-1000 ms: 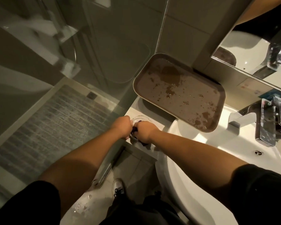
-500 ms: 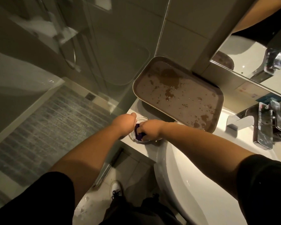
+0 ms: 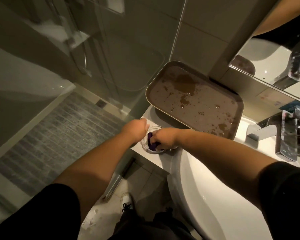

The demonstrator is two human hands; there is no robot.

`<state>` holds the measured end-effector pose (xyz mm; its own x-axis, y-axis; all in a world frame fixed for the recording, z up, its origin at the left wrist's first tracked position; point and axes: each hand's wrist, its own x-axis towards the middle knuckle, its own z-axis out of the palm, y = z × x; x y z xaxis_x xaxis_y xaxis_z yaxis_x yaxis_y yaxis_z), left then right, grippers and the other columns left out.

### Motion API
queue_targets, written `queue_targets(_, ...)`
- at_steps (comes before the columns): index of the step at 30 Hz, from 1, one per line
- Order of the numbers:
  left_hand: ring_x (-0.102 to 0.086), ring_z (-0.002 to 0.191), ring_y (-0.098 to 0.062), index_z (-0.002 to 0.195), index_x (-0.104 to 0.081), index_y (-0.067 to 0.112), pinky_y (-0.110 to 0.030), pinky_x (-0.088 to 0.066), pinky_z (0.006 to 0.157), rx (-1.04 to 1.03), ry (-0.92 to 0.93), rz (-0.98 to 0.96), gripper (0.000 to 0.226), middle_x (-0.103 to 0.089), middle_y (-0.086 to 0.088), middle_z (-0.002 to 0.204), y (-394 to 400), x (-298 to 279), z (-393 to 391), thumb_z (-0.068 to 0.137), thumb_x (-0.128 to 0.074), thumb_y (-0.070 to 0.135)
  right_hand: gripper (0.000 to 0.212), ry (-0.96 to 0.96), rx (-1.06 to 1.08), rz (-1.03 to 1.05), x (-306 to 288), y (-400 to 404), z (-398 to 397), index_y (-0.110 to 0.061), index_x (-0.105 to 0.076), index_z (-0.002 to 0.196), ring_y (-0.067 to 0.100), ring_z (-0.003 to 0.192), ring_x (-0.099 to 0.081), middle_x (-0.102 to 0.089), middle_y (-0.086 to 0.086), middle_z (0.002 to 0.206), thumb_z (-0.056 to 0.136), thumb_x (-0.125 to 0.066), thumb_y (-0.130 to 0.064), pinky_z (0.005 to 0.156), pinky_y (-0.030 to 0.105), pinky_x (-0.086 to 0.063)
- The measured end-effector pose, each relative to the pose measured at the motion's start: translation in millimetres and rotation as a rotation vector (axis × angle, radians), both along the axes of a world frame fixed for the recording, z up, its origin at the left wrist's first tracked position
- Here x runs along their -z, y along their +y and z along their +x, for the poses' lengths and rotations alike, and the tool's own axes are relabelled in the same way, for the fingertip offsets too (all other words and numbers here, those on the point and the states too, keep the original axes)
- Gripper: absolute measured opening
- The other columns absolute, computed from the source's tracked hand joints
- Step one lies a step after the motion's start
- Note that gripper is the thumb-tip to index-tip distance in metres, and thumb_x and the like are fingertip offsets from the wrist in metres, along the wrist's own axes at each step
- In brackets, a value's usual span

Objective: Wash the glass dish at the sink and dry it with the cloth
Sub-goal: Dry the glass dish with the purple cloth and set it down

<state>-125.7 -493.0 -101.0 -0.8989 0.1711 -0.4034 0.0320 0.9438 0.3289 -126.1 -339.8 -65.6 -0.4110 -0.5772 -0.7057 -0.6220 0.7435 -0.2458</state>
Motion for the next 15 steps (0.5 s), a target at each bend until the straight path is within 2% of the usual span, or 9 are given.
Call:
queue_targets(3, -0.059, 0.096, -0.038, 0.114, -0.052, 0.005, -0.039, -0.042, 0.071, 0.177, -0.002, -0.091, 0.034, -0.063, -0.021, 0.111, 6, -5, -10, 0.105, -0.031, 0.03, 0.037, 0.02, -0.091, 0.035, 0, 2, -4, -0.022, -0.057, 0.129, 0.032, 0.111, -0.056, -0.056, 0.011, 0.129, 0.093, -0.061, -0.028, 0.095, 0.038, -0.046)
queue_targets(5, -0.056, 0.085, -0.034, 0.112, -0.048, 0.005, -0.042, -0.046, 0.072, 0.22, -0.014, -0.124, 0.03, -0.063, -0.021, 0.106, 5, 0, -9, 0.104, -0.03, 0.028, 0.036, 0.036, -0.099, 0.023, 1, 3, -2, -0.02, -0.057, 0.129, 0.032, 0.112, -0.056, -0.057, 0.011, 0.129, 0.093, -0.061, -0.027, 0.097, 0.039, -0.047)
queue_targets(7, -0.056, 0.083, -0.033, 0.109, -0.045, 0.004, -0.043, -0.046, 0.069, 0.232, -0.004, -0.147, 0.022, -0.062, -0.02, 0.103, 5, 4, -6, 0.102, -0.033, 0.022, 0.037, 0.05, -0.068, -0.001, 0, 5, 1, -0.019, -0.056, 0.13, 0.032, 0.112, -0.056, -0.057, 0.012, 0.128, 0.094, -0.06, -0.027, 0.097, 0.038, -0.047)
queue_targets(12, -0.061, 0.092, -0.038, 0.115, -0.045, 0.002, -0.04, -0.038, 0.063, 0.216, 0.025, -0.173, 0.022, -0.063, -0.02, 0.105, 6, 6, 3, 0.101, -0.037, 0.017, 0.032, 0.118, 0.29, -0.062, 10, -8, 23, -0.017, -0.061, 0.121, 0.029, 0.101, -0.06, -0.063, 0.01, 0.112, 0.092, -0.057, -0.029, 0.083, 0.035, -0.049)
queue_targets(15, -0.061, 0.091, -0.038, 0.114, -0.046, 0.002, -0.039, -0.038, 0.063, 0.163, 0.017, -0.148, 0.023, -0.064, -0.021, 0.106, 6, 8, 11, 0.102, -0.037, 0.02, 0.011, 0.146, 0.643, -0.151, 23, -21, 36, -0.021, -0.062, 0.095, 0.025, 0.078, -0.064, -0.065, 0.005, 0.09, 0.092, -0.053, -0.026, 0.058, 0.028, -0.046)
